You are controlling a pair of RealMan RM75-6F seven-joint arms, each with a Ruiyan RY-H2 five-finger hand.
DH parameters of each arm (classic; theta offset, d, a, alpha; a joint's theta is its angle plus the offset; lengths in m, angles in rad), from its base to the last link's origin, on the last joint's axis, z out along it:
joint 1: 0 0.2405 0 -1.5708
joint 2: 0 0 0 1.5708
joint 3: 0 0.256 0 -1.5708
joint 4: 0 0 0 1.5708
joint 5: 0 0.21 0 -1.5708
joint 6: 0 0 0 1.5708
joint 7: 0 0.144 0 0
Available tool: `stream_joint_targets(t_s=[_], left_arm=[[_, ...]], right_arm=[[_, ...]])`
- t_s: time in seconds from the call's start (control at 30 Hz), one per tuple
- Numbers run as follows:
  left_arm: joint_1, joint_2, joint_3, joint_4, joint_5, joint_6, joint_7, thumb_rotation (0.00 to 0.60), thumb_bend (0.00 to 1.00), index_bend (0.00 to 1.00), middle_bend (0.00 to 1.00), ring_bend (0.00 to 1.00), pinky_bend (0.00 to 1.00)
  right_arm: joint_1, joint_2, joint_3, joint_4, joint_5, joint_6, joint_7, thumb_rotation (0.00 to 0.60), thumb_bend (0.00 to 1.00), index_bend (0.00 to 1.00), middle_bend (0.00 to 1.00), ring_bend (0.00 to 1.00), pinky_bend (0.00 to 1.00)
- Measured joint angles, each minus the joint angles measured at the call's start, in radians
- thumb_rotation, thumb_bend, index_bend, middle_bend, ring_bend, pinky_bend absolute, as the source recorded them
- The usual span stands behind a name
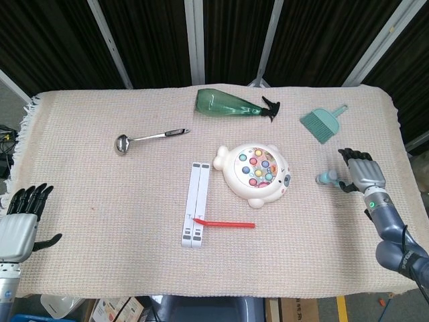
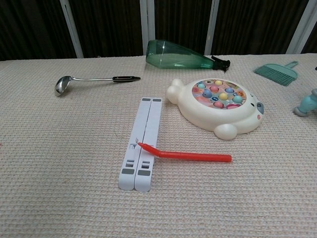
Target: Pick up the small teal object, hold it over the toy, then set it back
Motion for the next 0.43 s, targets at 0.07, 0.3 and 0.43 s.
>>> stream_joint_targets(t_s=[0.07, 0.3, 0.43], left_arm=[[0.002, -0.002, -0.001, 0.001, 0.005, 0.009, -0.001, 0.6, 0.09, 0.05, 0.01, 0.0, 0.0], [0.017, -0.011, 0.004, 0.007, 0.026, 0.04, -0.002, 0.6, 0.09, 0.05, 0.01, 0.0, 0.0], [0.026, -0.014, 0.01, 0.007, 0.043, 0.057, 0.0, 0.6, 0.09, 0.05, 0.01, 0.0, 0.0]], right_arm=[[-0.035, 0.01, 0.007, -0.03, -0.032, 0.079, 0.031, 0.6, 0.41, 0.03, 0.07, 0.03, 0.03], [-0.219, 0.017, -0.01, -0.129, -0.269, 0.474, 0.166, 0.6, 0.41, 0.03, 0.07, 0.03, 0.03], [-0.331, 0.006, -0.055, -0.172, -0.429, 0.648, 0.204, 0.6, 0.41, 0.03, 0.07, 0.02, 0.03]])
